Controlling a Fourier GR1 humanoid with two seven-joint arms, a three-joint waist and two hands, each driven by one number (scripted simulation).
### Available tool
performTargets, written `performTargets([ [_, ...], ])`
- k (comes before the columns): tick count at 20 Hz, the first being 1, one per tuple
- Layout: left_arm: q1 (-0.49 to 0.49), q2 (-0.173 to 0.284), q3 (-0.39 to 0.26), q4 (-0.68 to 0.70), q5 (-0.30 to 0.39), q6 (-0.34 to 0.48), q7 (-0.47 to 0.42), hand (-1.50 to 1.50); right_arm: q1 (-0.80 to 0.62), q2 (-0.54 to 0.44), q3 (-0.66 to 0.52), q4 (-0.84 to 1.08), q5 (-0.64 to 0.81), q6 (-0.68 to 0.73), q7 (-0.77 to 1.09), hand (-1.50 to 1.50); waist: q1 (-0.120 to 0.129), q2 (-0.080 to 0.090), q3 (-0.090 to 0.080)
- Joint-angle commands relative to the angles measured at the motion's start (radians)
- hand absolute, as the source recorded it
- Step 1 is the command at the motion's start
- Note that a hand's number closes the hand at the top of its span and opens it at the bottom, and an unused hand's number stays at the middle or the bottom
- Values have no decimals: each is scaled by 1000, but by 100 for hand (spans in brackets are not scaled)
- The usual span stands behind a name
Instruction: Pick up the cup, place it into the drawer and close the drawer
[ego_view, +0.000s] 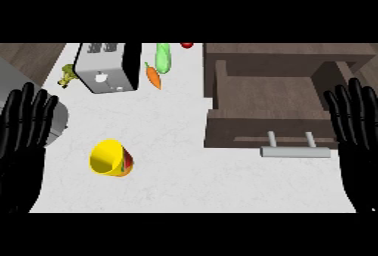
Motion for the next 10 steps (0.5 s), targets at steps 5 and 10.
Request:
performTargets([
  [5,15,145,26,-25,336,-332,-49,-150,-1,-9,-28,-15,3,-3,-17,-150,-12,15,-1],
  [10,58,158,81,132,576,-382,79,-150,-57,-41,16,81,-30,60,110,-150,-3,21,-1],
])
